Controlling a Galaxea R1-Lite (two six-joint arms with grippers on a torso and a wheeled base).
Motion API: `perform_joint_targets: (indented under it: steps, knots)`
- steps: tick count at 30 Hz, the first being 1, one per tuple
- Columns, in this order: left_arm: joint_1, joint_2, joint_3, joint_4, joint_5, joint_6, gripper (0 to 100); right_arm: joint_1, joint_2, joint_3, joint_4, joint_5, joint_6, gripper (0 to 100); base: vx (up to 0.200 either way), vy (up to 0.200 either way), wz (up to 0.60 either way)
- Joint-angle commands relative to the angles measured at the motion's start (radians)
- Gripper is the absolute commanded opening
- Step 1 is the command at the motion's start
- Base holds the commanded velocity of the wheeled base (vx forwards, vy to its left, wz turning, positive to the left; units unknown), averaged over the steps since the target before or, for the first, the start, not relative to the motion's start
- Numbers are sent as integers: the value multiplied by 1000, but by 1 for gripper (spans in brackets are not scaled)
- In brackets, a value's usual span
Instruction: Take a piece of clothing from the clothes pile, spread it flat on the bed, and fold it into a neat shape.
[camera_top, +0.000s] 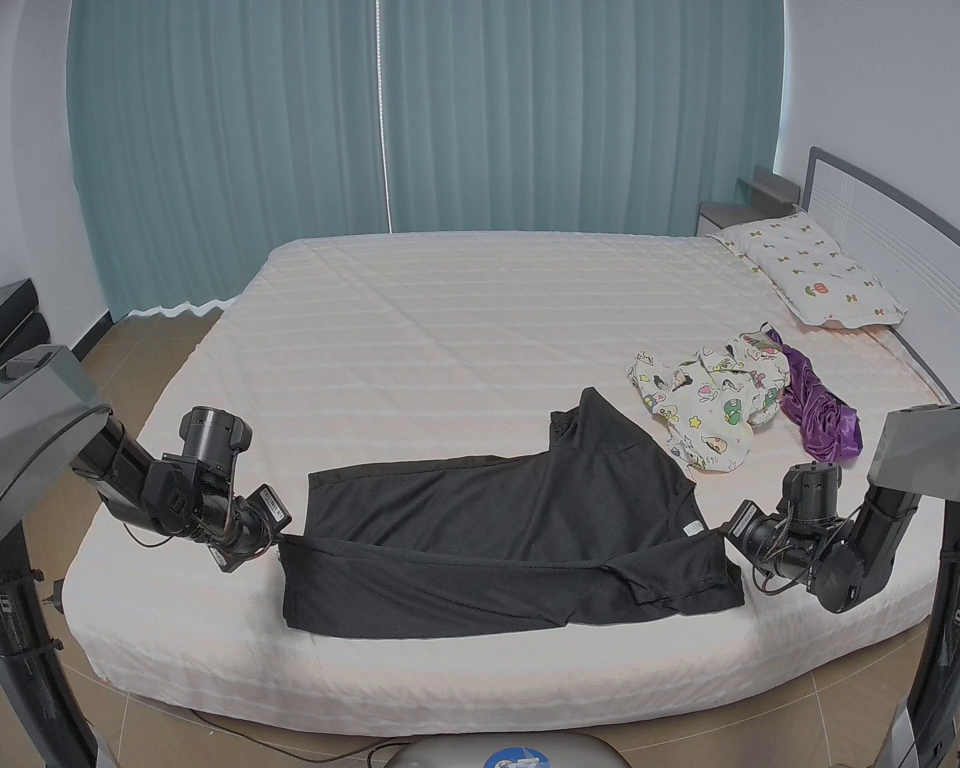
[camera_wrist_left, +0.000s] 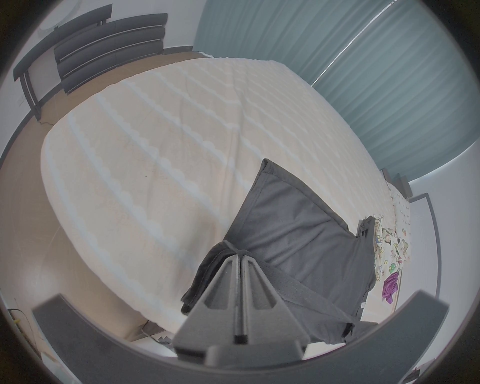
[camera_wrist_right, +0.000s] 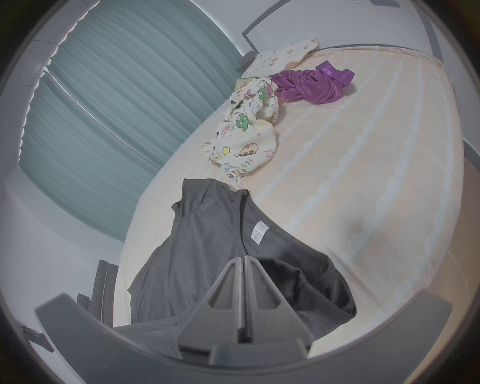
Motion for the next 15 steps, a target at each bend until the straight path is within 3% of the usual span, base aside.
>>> perform_joint_targets:
  steps: [1,15]
  knots:
    - [0,-49,11,18,-4,1,0,0,-28,22,-24,1,-1,0,0,0,0]
    - [-3,-154,98,21,-44,1,0,-1,-155,62,-55,4,2,0,0,0,0]
